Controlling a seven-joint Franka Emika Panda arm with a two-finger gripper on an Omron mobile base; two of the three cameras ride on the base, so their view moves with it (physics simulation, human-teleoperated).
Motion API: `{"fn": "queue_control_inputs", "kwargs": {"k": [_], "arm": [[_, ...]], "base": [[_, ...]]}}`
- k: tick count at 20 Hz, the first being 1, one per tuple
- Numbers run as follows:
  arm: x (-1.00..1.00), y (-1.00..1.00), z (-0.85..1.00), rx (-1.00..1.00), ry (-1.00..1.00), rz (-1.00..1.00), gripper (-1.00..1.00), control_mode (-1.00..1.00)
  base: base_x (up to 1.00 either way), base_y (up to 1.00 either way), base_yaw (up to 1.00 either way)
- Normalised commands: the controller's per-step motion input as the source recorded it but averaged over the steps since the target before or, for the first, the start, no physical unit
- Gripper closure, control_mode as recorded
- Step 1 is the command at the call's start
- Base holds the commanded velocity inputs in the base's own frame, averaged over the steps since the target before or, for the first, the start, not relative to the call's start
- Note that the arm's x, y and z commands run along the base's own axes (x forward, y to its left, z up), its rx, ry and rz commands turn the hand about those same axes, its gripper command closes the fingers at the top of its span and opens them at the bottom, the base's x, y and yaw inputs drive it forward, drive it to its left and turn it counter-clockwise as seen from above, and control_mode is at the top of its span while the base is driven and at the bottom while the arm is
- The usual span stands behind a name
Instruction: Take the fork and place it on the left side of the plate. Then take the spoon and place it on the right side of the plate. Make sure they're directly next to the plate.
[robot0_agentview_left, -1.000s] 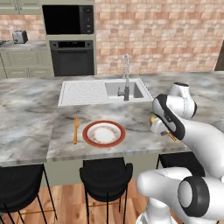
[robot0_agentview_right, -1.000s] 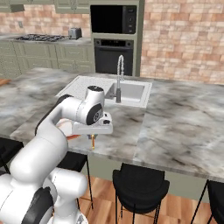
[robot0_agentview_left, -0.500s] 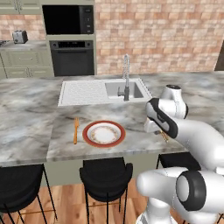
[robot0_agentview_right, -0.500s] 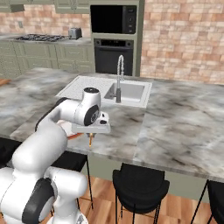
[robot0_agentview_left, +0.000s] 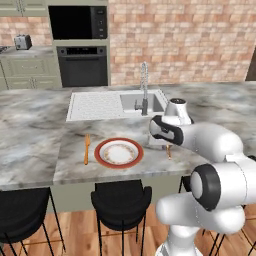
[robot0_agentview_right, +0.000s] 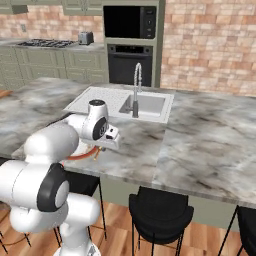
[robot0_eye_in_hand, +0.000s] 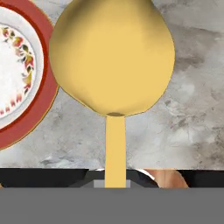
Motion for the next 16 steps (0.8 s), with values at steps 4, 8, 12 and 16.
{"fn": "queue_control_inputs", "kwargs": {"k": [4,8,12,16], "arm": [[0.46,0.12,-0.37,0.0,0.04,-0.24,1.0,-1.0],[0.38,0.02,-0.39,-0.01,0.04,-0.13,1.0,-1.0],[0.35,0.0,-0.37,0.0,0.01,-0.03,1.0,-1.0],[0.37,0.0,-0.26,0.0,0.0,0.0,1.0,-1.0]], "base": [[0.0,0.0,0.0],[0.0,0.0,0.0],[0.0,0.0,0.0],[0.0,0.0,0.0]]}}
